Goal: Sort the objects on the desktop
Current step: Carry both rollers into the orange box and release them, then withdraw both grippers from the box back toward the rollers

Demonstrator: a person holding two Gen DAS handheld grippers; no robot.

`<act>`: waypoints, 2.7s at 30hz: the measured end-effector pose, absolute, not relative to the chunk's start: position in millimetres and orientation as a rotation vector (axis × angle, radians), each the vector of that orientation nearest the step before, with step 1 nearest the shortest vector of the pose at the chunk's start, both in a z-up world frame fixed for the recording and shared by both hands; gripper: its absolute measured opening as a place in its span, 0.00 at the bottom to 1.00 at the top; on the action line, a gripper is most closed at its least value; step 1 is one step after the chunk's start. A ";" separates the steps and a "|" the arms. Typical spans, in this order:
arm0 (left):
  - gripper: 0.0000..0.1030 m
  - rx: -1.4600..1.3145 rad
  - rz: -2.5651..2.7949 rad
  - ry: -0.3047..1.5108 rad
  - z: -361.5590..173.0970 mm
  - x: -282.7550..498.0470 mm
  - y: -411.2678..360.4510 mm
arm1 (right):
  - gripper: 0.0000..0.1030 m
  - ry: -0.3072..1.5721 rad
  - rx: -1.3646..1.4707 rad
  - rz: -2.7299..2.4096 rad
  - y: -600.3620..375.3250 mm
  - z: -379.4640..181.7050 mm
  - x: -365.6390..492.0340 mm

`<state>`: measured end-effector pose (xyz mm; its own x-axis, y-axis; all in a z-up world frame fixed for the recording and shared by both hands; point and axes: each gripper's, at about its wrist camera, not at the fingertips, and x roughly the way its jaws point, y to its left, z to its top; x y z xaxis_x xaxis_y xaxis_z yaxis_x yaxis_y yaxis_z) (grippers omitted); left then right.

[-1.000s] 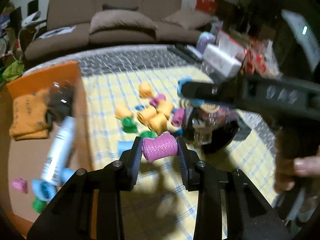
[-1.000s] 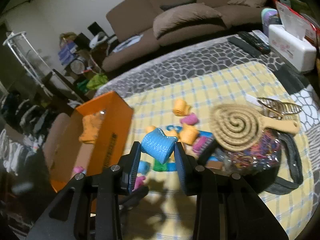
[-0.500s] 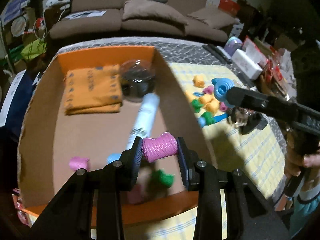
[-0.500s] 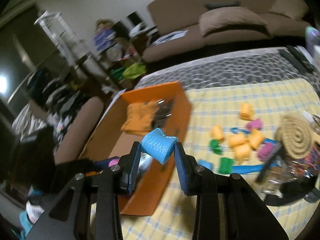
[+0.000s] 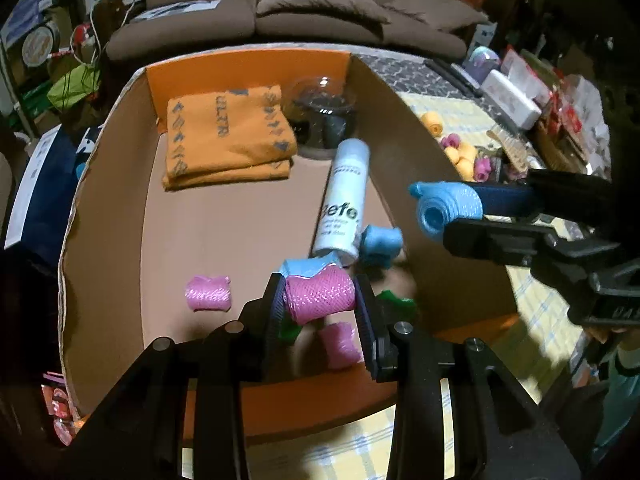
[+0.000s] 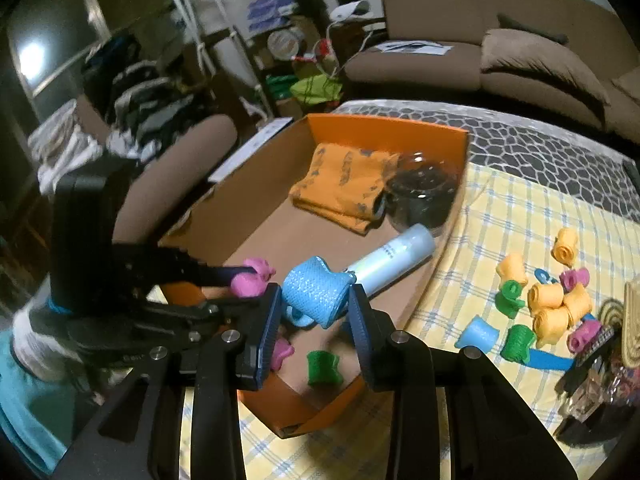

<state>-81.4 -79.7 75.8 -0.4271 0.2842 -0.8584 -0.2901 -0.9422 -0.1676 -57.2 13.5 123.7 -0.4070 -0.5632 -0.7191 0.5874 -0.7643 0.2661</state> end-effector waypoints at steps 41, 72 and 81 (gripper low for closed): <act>1.00 -1.354 2.578 -0.081 101.3 -88.6 -100.9 | 0.99 0.059 1.066 -2.487 37.0 126.6 -72.4; 1.00 -1.222 2.522 -0.277 123.0 -102.5 -6.9 | 0.99 -0.339 1.140 -2.574 150.6 124.3 -88.7; 1.00 -1.216 2.530 -0.316 123.9 -103.7 -2.6 | 0.71 -0.360 1.272 -2.463 139.1 90.2 -95.8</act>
<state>-103.7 -2.6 123.9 -0.5885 0.3731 -0.7172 -0.1855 -0.9258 -0.3294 -95.8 139.1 90.2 -0.5386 -0.4131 -0.7343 0.1859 -0.9084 0.3746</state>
